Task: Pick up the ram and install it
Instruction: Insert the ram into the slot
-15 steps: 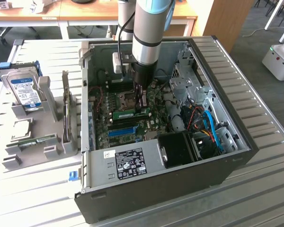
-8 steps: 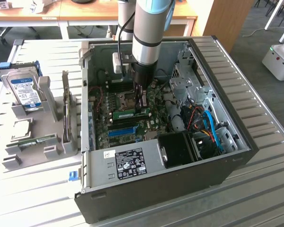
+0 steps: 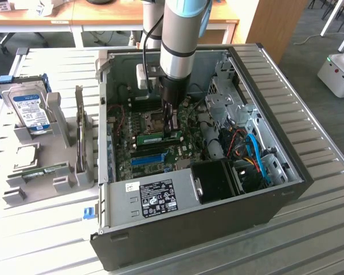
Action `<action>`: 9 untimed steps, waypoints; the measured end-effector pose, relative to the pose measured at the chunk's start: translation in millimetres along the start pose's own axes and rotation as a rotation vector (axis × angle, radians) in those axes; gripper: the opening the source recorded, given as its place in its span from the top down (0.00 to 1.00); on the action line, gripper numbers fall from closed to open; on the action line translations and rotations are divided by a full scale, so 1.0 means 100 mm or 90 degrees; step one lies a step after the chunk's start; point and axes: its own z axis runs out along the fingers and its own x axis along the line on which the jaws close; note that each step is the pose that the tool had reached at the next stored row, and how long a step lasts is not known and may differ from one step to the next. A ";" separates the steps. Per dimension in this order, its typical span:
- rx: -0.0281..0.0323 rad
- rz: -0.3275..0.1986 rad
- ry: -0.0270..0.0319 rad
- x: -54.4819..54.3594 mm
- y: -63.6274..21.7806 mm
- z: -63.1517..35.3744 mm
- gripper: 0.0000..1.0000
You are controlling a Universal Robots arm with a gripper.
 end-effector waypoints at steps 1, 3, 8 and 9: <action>0.0000 0.000 0.0000 0.00 0.000 0.000 0.88; 0.0000 0.000 0.0000 0.00 0.000 0.001 0.88; 0.0000 0.000 -0.0001 0.00 0.000 0.007 0.88; 0.0000 0.000 0.0000 0.00 0.000 0.009 0.88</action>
